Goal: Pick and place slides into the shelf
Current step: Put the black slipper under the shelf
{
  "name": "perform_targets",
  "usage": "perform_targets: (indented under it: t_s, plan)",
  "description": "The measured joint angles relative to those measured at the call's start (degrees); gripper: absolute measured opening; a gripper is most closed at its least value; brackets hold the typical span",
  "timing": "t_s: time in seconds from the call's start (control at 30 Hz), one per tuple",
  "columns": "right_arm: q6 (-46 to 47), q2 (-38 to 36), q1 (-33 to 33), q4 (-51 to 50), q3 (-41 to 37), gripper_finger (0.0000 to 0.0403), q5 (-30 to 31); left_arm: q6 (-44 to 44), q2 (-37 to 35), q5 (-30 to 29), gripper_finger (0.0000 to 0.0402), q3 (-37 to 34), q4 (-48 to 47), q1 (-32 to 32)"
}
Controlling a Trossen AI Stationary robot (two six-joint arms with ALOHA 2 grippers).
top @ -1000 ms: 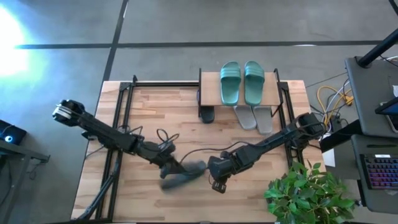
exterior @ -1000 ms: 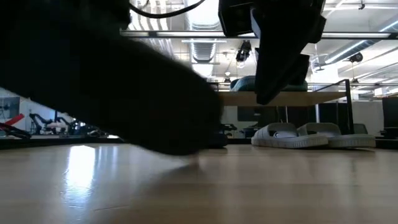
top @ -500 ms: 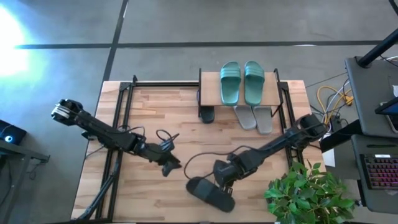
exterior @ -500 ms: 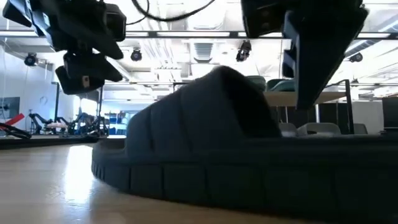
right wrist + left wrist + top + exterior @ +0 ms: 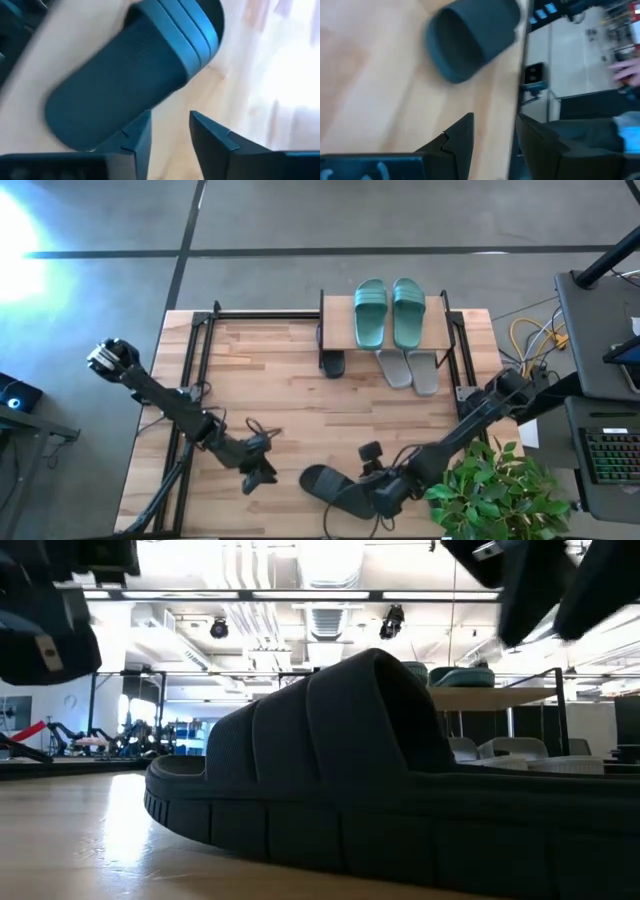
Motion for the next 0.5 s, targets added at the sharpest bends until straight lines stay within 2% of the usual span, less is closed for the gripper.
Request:
perform_targets:
  t_s: [0.2,0.5]
  plan:
    - [-10.87,4.23,0.08,3.59,0.16,0.017,4.6,-0.36,9.56,-1.09,0.0134,4.04,5.56,-2.7]
    - [-19.8,7.8,-0.18,10.61,0.16,0.022,4.74,-0.68,22.66,-1.05,0.0134,13.89,6.11,-4.33]
